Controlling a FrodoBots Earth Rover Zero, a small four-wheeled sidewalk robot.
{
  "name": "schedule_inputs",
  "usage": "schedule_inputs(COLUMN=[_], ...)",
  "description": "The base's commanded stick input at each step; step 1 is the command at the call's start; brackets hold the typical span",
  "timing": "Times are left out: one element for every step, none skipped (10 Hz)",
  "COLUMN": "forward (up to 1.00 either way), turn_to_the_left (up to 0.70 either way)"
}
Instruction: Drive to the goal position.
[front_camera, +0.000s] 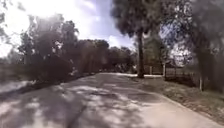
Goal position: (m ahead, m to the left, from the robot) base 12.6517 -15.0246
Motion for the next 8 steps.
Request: schedule_inputs(forward=[1.0,1.0,1.0,1.0,1.0,1.0,1.0,1.0], turn_to_the_left=[0.0,0.0,0.0,0.0,0.0,0.0,0.0,0.0])
